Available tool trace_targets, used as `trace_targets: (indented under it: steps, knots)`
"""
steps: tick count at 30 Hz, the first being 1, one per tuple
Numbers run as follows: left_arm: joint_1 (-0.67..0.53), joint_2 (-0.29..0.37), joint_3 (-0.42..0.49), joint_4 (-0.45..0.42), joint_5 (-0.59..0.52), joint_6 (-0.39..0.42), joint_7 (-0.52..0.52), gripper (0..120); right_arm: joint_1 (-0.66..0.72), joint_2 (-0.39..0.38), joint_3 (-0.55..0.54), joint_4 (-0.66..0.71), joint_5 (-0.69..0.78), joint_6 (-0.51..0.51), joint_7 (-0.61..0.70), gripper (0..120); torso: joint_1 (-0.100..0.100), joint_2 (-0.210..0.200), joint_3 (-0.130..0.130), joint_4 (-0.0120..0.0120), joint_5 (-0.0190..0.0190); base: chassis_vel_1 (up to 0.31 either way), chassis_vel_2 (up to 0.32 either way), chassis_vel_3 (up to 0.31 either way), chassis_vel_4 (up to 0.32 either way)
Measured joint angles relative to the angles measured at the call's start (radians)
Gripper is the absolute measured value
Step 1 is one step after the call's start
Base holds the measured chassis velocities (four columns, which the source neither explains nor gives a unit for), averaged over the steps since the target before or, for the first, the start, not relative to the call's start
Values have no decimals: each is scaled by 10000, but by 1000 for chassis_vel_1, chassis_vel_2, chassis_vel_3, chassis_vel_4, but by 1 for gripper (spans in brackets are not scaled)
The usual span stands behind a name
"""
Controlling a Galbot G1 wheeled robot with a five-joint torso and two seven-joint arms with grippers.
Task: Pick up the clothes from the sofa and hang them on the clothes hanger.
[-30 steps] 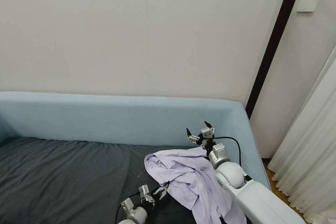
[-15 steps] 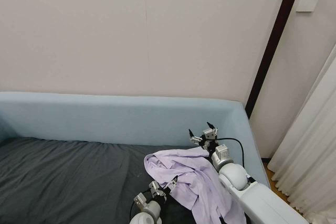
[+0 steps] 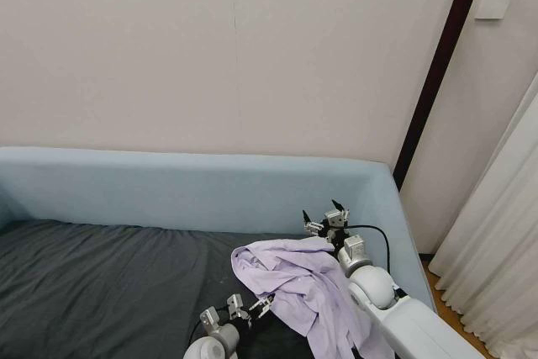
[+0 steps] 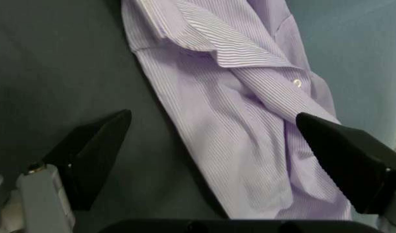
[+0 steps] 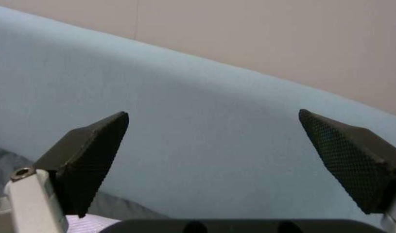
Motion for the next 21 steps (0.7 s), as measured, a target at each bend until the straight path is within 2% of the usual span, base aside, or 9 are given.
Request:
trace_targets:
  steps: [8, 21]
  knots:
    - [93, -1206, -610, -27, -295, -296, -226, 100, -108, -215, -42, 79, 9, 35, -48, 100, 0, 1, 0, -2, 0, 0, 0, 0, 0]
    - [-568, -1302, -831, 862, -217, -587, -205, 100, -236, -388, -72, 198, 36, 18, -34, 100, 0, 1, 0, -1, 0, 0, 0, 0, 0]
